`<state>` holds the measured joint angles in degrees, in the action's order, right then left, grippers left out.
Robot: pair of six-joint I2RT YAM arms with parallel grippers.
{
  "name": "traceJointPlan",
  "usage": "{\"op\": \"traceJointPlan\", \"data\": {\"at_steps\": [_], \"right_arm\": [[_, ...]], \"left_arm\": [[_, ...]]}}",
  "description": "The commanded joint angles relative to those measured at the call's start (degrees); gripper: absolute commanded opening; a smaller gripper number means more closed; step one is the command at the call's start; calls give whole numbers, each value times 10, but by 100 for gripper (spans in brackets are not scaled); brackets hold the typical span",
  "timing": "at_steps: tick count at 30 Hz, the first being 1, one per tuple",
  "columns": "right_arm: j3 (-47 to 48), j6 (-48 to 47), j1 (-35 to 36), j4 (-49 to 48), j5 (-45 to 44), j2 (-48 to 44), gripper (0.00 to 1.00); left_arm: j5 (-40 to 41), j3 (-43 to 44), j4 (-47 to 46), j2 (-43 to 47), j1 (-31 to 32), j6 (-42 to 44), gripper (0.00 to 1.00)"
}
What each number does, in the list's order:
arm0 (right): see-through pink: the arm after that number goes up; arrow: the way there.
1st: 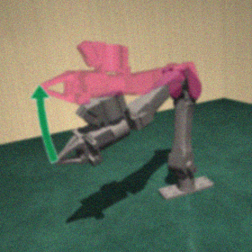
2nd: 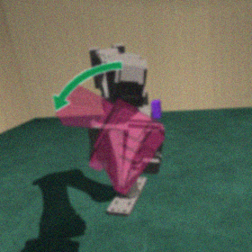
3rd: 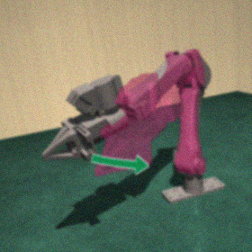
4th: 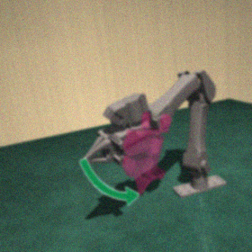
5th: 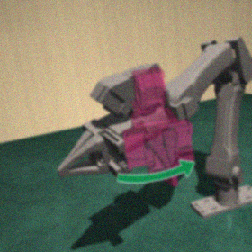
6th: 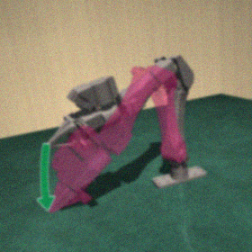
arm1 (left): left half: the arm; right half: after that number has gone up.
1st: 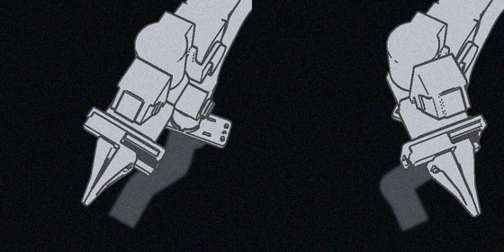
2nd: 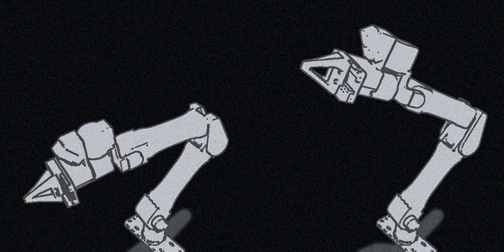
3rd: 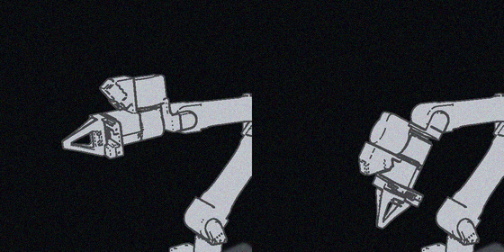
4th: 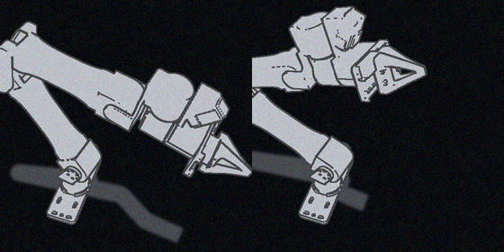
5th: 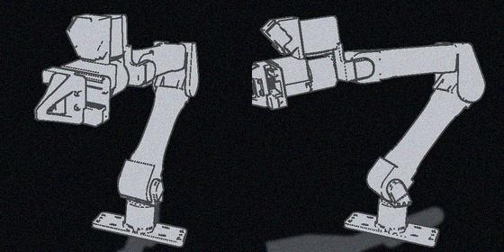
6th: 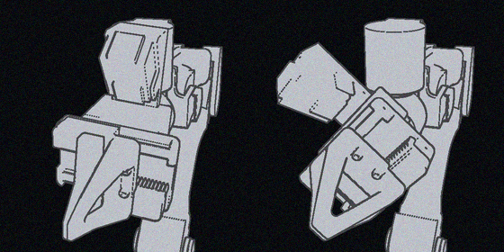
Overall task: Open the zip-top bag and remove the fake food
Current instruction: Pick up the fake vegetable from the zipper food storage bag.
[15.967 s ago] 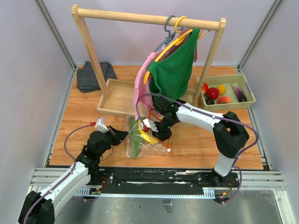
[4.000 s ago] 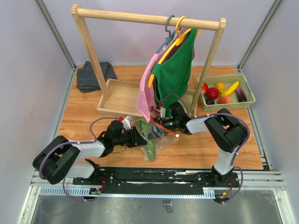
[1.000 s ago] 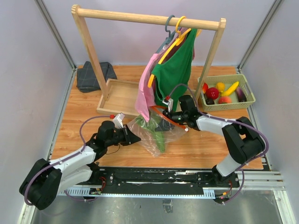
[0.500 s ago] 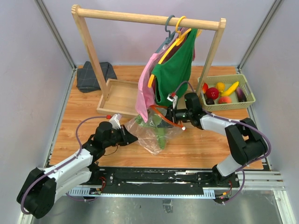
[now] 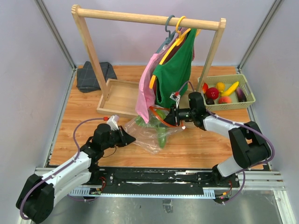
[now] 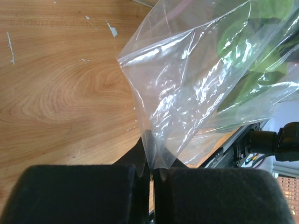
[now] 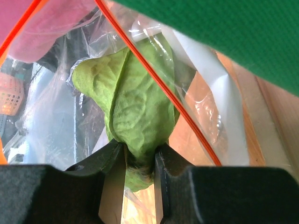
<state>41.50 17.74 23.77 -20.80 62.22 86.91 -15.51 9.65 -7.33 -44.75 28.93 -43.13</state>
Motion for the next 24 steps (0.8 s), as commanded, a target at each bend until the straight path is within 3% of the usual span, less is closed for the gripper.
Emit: {"op": "traceJointPlan", "data": {"at_steps": [1,9,24], "right_arm": [[-12,0,-15,-24,50,-18,6],[-14,-29,-21,4,77,-41,5],[14,-57,-24,64,169,-70,5]], "left_arm": [[34,-10,28,6,-12,6,0],[37,-9,40,9,-19,11,0],[-12,-17,-24,-32,-20,3,0]]}}
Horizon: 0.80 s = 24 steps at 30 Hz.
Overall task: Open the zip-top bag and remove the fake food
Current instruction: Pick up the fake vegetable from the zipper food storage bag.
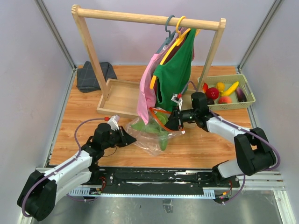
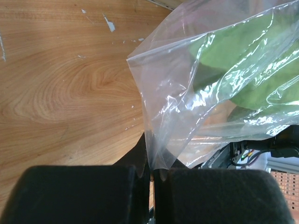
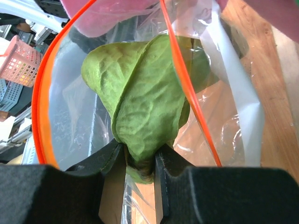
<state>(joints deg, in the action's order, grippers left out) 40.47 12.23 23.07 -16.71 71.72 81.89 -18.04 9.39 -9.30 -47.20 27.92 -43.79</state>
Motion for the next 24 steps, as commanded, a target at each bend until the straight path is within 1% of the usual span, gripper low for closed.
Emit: {"op": "traceJointPlan", "data": {"at_steps": [1,10,15,17,21,22,24], "right_arm": [[27,2,-20,23,78,-22,5],[40,20,-57,24,78,-46,5],[37,16,-72,28,97,-55,4],[38,-6,-72,59,110,-60,4],[77,-143,-75,229,118,-71,4],[85,-166,-79,256,123,-75,4],[94,-176,-89,274,136,-83,4]], "left_arm": [[14,-16,-4,-7,-10,11,0],[14,-27,0,-4,-10,16,0],[13,-28,4,-3,-10,17,0],[13,-28,4,-4,-10,18,0],[14,-27,4,-8,-11,19,0],[15,-27,4,-10,-12,20,0],[16,-26,3,-16,-12,22,0]]}}
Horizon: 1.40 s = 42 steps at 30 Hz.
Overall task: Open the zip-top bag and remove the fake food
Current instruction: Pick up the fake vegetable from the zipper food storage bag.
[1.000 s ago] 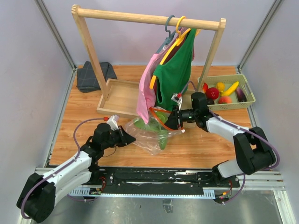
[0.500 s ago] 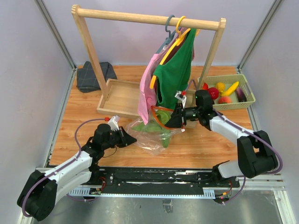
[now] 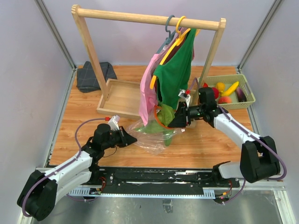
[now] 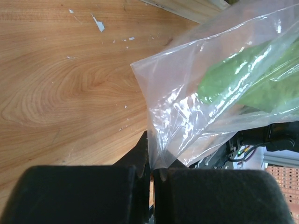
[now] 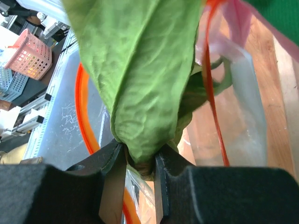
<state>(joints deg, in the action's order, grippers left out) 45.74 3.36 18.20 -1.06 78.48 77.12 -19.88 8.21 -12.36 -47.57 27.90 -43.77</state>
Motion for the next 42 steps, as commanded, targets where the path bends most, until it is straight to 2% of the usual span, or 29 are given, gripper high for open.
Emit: {"op": "traceJointPlan", "data": {"at_steps": [1,16,24,32,42], "right_arm": [[45,-88,-46,122,73,-39,4],[95,-70,-104,146,57,-61,4],[111,-71,-152,156,99,-65,4],[115,-111,-176,193,144,-78,5],[119,-114,-238,205,158,-92,5]], "left_arm": [[33,-14,34,-15,-13,22,0],[28,-10,34,-23,-14,27,0],[45,-15,52,1,-14,26,0],[50,-6,56,7,-14,27,0],[62,13,68,15,-14,41,0]]}}
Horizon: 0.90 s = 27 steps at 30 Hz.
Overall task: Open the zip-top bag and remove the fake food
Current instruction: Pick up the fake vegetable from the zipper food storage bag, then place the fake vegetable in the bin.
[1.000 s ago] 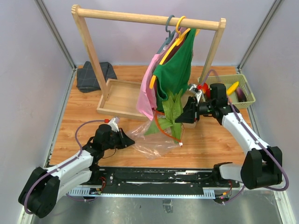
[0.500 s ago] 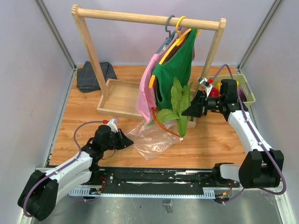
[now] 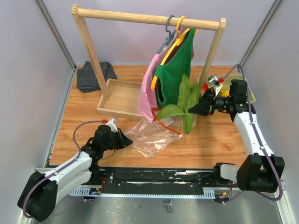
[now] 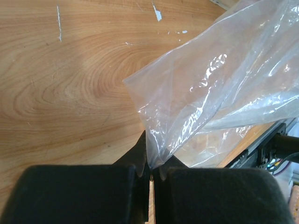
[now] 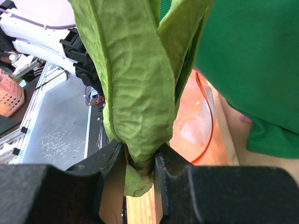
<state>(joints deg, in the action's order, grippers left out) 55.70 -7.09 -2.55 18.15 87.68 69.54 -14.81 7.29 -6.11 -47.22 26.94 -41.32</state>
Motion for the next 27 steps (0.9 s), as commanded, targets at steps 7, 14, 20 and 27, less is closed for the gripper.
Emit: {"op": "traceJointPlan", "data": {"at_steps": [7,14,20,27], "right_arm": [[24,-5,-75,24,67,-24,5],[31,8,-99,25,54,-29,5],[39,9,-110,35,37,-34,4],[55,-23,-123,86,21,-42,4]], "left_arm": [[15,37,14,15,-4,27,0],[16,37,16,19,-5,33,0],[16,37,16,24,-5,36,0],[22,39,22,33,-5,37,0]]}}
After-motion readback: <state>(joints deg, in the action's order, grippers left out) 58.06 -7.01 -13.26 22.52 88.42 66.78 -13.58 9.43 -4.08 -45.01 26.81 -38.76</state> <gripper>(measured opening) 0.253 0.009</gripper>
